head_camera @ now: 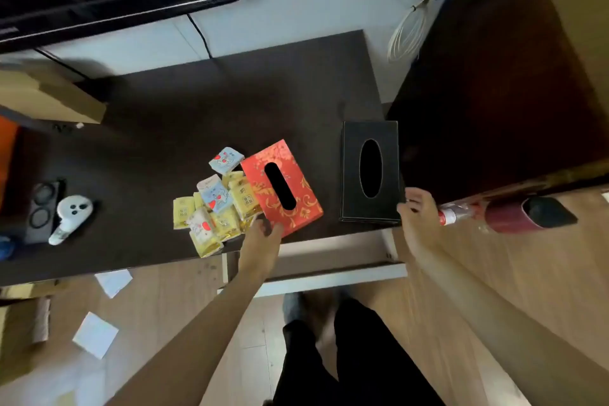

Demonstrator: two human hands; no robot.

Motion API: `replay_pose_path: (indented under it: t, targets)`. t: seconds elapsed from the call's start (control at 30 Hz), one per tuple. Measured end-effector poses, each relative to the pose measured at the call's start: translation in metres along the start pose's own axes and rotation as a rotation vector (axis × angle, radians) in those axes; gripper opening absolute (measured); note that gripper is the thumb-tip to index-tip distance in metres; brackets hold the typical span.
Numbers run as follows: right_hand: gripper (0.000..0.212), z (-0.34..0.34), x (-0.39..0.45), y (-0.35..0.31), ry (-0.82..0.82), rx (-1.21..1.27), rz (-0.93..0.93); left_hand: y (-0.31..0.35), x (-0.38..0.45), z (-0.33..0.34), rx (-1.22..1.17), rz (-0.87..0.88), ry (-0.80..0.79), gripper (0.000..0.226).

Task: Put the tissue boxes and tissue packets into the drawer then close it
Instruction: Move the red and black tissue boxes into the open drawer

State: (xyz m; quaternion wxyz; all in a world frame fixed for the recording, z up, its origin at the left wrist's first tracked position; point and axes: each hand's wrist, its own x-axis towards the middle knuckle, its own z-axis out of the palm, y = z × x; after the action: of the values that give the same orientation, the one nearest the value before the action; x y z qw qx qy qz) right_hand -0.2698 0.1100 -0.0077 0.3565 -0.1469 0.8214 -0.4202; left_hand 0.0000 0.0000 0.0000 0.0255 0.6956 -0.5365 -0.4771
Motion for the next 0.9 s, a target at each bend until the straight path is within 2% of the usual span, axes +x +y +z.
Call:
replay_pose_path:
  t: [0.07, 0.17, 0.27, 0.4, 0.57, 0.67, 0.8, 0.9]
  targets:
    - [0.049, 0.011, 0.025, -0.008, 0.025, -0.072, -0.029, 0.011, 0.017, 0.007, 0.038, -0.019, 0.017, 0.044]
    - [0.064, 0.028, 0.059, -0.016, -0.056, -0.125, 0.045, 0.019, 0.036, 0.019, 0.045, -0.118, 0.092, 0.050]
    - [0.062, 0.037, 0.075, -0.008, -0.111, -0.184, 0.090, 0.011, 0.045, 0.031, 0.009, -0.169, 0.132, 0.056]
    - [0.064, 0.038, 0.079, 0.000, -0.100, -0.242, 0.068, 0.009, 0.051, 0.038, -0.096, -0.211, 0.164, 0.057]
    - [0.067, 0.027, 0.061, 0.010, -0.073, -0.233, 0.083, 0.008, 0.048, 0.037, -0.027, -0.203, 0.065, 0.063]
    - [0.070, 0.018, 0.053, 0.019, -0.118, -0.224, 0.122, 0.006, 0.041, 0.042, 0.060, -0.190, 0.008, 0.066]
    - [0.069, 0.017, 0.064, 0.016, -0.134, -0.323, 0.113, 0.018, 0.050, 0.044, 0.115, -0.191, -0.008, 0.059]
    - [0.062, 0.017, 0.077, 0.008, -0.144, -0.439, 0.106, 0.027, 0.059, 0.041, 0.152, -0.144, 0.001, 0.038]
